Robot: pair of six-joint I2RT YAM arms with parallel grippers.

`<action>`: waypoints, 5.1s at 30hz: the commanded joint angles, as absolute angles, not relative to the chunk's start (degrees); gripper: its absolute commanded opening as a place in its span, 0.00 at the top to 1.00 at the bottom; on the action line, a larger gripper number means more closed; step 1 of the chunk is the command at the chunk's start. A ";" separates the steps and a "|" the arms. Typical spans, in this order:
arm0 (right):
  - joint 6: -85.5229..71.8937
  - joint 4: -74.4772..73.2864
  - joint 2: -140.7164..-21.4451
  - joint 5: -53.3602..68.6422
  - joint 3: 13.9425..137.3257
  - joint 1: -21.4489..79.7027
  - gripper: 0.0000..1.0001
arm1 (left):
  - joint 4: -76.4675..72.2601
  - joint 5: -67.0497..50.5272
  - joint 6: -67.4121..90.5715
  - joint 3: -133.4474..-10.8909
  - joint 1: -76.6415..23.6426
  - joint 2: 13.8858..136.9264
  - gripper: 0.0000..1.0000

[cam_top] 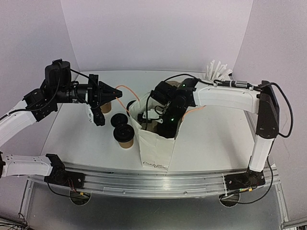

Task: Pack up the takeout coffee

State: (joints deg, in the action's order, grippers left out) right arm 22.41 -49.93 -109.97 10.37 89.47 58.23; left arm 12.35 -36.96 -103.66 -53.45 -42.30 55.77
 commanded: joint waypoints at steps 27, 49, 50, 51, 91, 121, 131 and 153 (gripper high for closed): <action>23.64 -45.70 -105.37 5.07 92.09 59.56 0.48 | 8.58 -39.58 -101.79 -51.69 -42.01 54.31 1.00; 24.71 -43.08 -95.11 6.73 95.06 59.48 0.39 | 12.33 -40.92 -96.43 -49.28 -42.22 52.04 1.00; 24.59 -42.88 -94.71 6.25 95.16 59.46 0.39 | 12.31 -40.85 -96.38 -49.27 -42.26 51.96 1.00; 24.41 -42.59 -94.36 5.84 95.32 59.46 0.39 | 12.35 -40.77 -96.25 -49.28 -42.29 51.95 1.00; -3.06 -31.11 -89.13 -1.12 96.74 53.26 0.22 | 46.52 -32.02 -39.81 -62.07 -35.35 64.35 0.34; -7.66 -30.76 -87.82 0.40 92.35 52.93 0.23 | 16.77 -32.86 -37.76 -42.54 -39.32 69.84 0.00; -7.39 -30.76 -88.53 1.34 92.31 52.99 0.24 | 14.68 -34.78 -36.69 -39.28 -38.17 71.51 0.00; -7.33 -30.67 -88.72 2.01 91.39 52.99 0.24 | 11.52 -34.46 -38.00 -39.23 -38.14 76.67 0.00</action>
State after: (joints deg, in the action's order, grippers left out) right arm -7.40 -32.12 -89.32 1.18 91.68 52.75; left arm 14.05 -35.91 -37.60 -38.76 -38.41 75.39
